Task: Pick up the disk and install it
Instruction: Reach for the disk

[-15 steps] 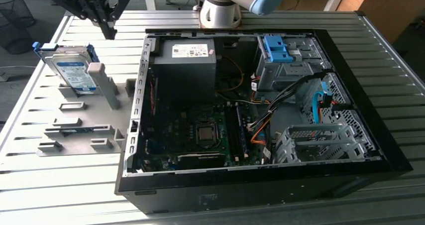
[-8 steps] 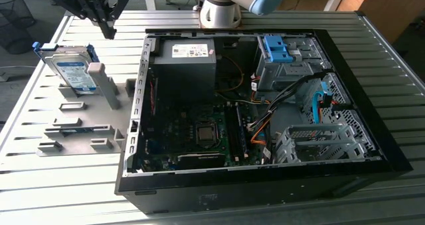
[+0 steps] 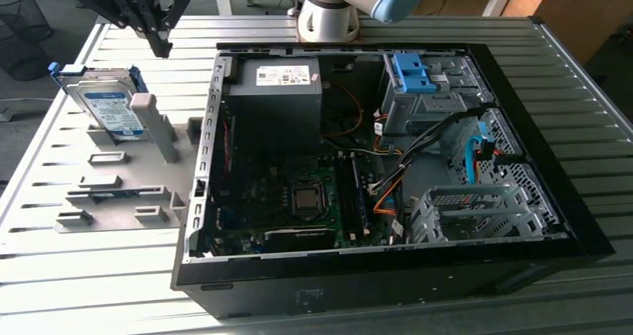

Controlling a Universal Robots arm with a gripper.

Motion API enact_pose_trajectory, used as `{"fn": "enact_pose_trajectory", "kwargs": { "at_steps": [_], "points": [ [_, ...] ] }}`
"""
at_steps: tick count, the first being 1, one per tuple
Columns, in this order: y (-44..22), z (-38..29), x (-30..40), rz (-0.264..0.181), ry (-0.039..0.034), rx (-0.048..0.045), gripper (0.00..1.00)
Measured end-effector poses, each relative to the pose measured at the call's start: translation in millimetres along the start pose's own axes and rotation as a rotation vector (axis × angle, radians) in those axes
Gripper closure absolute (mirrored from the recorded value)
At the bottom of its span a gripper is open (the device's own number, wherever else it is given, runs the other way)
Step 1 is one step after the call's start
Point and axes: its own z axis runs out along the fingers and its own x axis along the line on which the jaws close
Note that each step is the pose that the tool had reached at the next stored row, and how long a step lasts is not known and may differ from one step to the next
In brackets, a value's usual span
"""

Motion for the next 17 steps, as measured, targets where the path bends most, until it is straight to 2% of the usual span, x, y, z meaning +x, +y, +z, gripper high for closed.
{"fn": "enact_pose_trajectory", "kwargs": {
  "at_steps": [17],
  "points": [
    [2.7,0.7,3.7,0.000,0.0002,0.0001,0.89]
  ]
}}
